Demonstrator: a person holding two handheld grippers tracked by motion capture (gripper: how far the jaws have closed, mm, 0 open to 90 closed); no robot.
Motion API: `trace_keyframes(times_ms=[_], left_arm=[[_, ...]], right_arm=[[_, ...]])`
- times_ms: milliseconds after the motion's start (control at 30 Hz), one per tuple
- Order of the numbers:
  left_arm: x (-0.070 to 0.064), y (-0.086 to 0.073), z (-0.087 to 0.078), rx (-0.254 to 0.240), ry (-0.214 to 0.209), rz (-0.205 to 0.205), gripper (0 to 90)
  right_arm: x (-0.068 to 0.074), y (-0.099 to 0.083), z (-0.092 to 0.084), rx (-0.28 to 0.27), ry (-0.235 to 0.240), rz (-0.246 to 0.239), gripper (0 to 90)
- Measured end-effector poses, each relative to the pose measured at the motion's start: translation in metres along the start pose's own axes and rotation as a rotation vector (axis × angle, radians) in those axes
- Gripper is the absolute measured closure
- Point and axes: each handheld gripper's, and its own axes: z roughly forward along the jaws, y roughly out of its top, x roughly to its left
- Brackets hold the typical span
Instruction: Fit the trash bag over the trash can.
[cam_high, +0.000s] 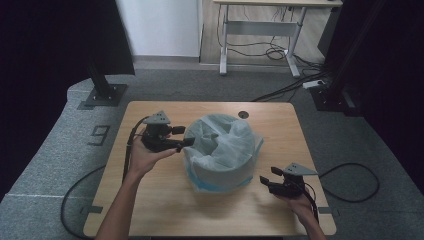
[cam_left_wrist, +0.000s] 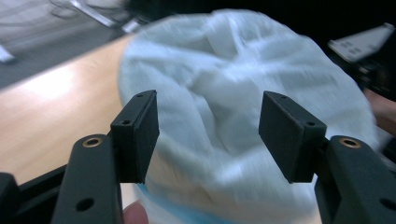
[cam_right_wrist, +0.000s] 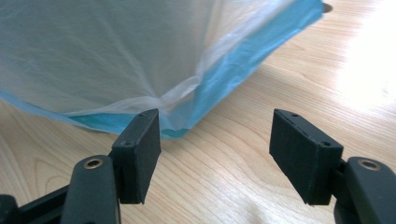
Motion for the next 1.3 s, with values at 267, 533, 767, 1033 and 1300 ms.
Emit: trace_keyframes(times_ms=[267, 533, 767, 1033, 1300], left_arm=[[-0.010, 0.026, 0.026, 0.044, 0.004, 0.003, 37.6], [-0.018, 0.048, 0.056, 0.110, -0.054, 0.039, 36.4], [-0.021, 0.065, 0.088, 0.171, -0.100, 0.048, 36.2], [-0.027, 0.075, 0.110, 0.212, -0.119, 0.079, 36.3], [-0.032, 0.080, 0.125, 0.258, -0.122, 0.112, 38.6]], right_arm=[[0.000, -0.005, -0.006, 0.012, -0.028, 0.004, 32.2], [-0.002, -0.008, -0.010, 0.013, -0.044, 0.017, 32.2], [-0.006, -0.009, -0.013, 0.002, -0.046, 0.032, 32.2], [-0.007, -0.010, -0.013, 0.013, -0.040, 0.042, 32.2], [-0.008, -0.012, -0.010, 0.039, -0.043, 0.046, 31.9]])
